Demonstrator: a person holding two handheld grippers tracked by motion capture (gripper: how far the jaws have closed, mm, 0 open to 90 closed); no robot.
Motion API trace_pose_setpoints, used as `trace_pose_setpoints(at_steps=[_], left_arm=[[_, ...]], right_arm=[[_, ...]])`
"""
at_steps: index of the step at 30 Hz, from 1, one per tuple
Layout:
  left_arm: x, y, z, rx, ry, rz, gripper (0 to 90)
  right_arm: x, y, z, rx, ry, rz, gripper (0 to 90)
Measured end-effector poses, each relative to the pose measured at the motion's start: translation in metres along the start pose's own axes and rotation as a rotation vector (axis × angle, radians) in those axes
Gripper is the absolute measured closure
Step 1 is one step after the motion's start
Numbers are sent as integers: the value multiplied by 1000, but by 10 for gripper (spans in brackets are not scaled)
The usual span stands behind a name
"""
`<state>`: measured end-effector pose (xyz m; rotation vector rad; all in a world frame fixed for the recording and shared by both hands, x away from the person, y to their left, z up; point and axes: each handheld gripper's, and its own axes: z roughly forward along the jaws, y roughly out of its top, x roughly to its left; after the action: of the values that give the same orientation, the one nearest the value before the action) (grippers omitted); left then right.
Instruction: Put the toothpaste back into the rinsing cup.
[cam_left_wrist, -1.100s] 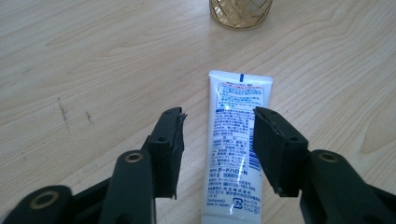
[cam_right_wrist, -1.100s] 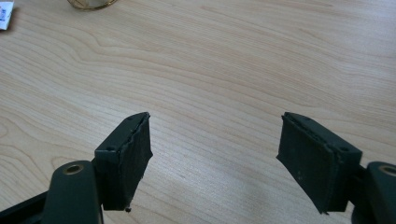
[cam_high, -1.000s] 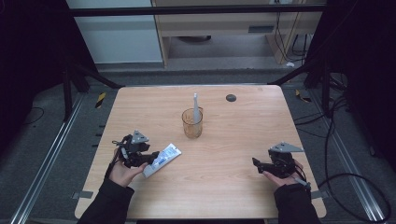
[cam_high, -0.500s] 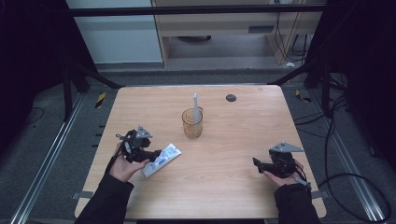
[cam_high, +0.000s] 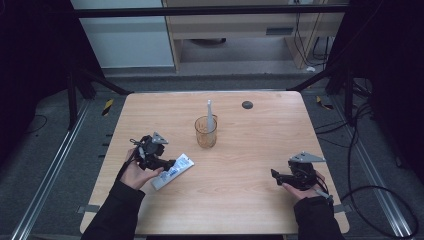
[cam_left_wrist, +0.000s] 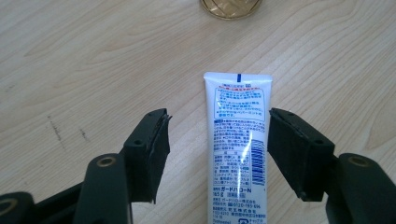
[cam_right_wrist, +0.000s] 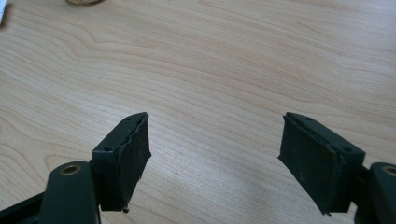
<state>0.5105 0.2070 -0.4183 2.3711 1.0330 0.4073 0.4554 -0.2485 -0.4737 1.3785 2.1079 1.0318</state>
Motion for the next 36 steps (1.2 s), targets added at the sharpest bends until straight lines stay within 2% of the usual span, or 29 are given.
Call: trace_pose_setpoints(at_steps=[10,18,36], left_arm=[[-4,0,11,50,-3,29,380],[-3,-1,18,83,-16,27,379],[-9,-1,30,147,-32,54,374]], right_arm=[[5,1,3,12,9,-21,238],[5,0,3,18,12,-15,236],[5,-1,5,29,15,-30,234]])
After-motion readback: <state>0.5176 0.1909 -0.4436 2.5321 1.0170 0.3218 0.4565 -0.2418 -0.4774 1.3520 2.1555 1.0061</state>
